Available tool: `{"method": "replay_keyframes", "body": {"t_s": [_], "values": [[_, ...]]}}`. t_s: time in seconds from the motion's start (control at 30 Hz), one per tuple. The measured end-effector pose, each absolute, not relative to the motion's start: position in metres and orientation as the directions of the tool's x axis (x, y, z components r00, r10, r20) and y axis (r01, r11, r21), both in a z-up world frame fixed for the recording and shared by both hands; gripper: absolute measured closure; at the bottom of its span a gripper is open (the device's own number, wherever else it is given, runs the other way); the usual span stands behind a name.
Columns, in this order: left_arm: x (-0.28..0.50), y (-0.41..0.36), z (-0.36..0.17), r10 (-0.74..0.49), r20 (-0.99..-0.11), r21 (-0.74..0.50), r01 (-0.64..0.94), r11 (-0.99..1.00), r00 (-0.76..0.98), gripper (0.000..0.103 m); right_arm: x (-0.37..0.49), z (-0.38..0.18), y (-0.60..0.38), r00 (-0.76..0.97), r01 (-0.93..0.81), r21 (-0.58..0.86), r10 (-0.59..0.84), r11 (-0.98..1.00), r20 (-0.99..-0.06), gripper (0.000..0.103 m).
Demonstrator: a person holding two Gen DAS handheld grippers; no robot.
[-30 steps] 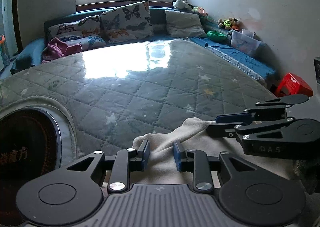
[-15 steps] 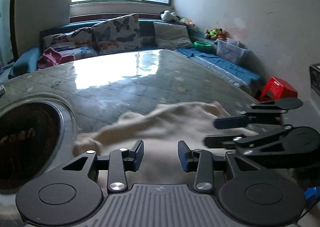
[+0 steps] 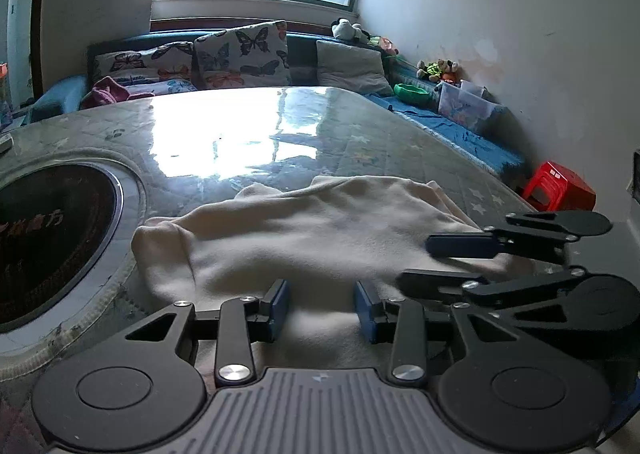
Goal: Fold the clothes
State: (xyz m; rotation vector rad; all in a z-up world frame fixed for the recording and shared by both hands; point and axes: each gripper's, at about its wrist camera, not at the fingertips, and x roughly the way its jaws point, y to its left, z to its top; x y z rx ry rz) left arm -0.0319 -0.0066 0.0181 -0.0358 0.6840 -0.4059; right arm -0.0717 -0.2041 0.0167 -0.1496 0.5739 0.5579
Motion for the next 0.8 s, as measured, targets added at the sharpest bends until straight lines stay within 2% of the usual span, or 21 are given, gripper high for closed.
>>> {"method": "replay_keyframes", "body": {"t_s": [0.17, 0.3, 0.43, 0.8], "values": [[-0.038, -0.003, 0.019, -0.376, -0.598, -0.165, 0.351, 0.922, 0.708, 0.062, -0.080, 0.015, -0.222, 0.714, -0.507, 0.036, 0.443, 0.861, -0.542, 0.059], [-0.047, -0.002, 0.022, -0.355, -0.594, -0.141, 0.341, 0.929, 0.722, 0.056, -0.086, 0.018, -0.235, 0.735, -0.474, 0.046, 0.424, 0.879, -0.530, 0.059], [-0.054, 0.006, 0.021, -0.334, -0.599, -0.142, 0.314, 0.939, 0.728, 0.054, -0.086, 0.011, -0.245, 0.735, -0.453, 0.074, 0.420, 0.888, -0.532, 0.059], [-0.065, 0.024, 0.019, -0.306, -0.596, -0.148, 0.273, 0.951, 0.742, 0.054, -0.096, 0.010, -0.252, 0.744, -0.447, 0.073, 0.416, 0.891, -0.522, 0.059]]}}
